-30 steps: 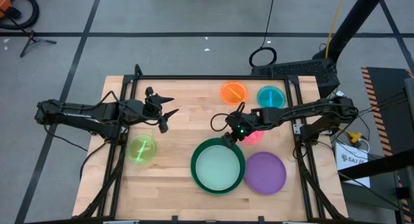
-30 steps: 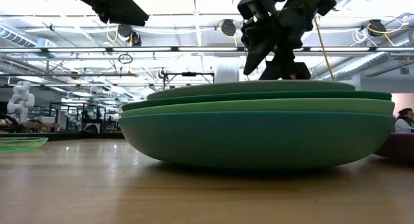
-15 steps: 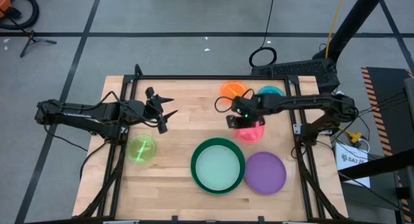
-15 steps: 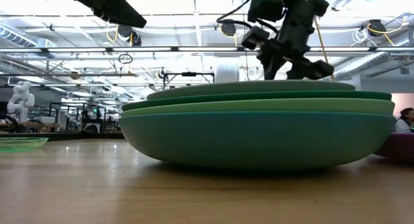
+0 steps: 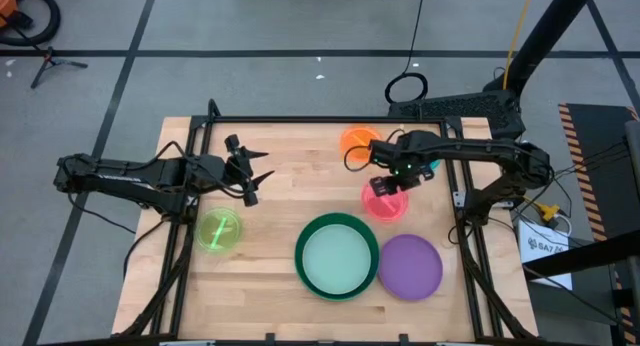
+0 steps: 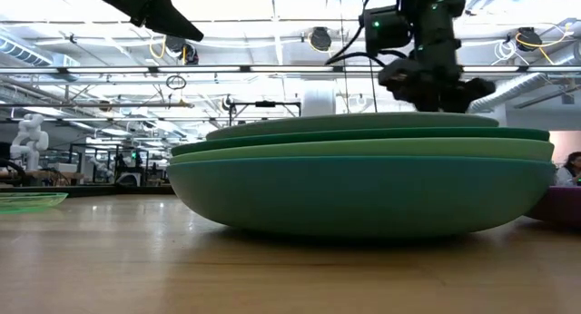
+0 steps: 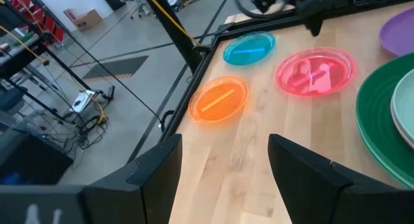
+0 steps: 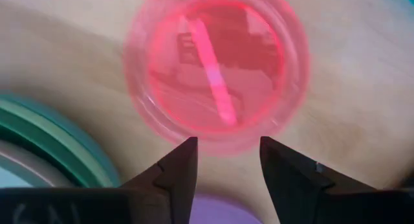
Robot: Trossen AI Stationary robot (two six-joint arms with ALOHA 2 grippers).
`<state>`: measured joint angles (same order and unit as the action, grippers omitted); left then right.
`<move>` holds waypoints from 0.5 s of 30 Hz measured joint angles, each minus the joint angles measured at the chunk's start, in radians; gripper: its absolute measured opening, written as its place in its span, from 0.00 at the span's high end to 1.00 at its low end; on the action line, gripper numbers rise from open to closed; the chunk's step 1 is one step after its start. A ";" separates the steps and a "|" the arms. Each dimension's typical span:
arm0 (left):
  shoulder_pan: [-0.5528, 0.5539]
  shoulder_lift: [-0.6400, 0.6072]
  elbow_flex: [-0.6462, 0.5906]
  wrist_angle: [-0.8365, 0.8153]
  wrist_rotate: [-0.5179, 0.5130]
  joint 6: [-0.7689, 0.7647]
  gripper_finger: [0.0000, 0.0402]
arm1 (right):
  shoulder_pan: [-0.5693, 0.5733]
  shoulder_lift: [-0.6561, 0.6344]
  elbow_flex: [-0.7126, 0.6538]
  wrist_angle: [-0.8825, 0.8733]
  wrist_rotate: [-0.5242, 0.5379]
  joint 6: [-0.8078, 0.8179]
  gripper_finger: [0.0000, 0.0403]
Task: Stack plastic plates
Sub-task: Stack the purple plate on top of the light blue plate
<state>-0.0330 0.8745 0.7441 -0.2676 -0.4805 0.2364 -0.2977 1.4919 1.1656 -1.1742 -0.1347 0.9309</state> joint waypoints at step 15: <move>0.000 0.000 0.000 -0.155 0.000 -0.125 0.42 | 0.341 -0.013 0.000 -0.052 -0.014 -0.214 0.61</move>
<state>-0.0330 0.8749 0.7441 -0.4226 -0.4808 0.1117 0.0437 1.4790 1.1656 -1.2266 -0.1488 0.7170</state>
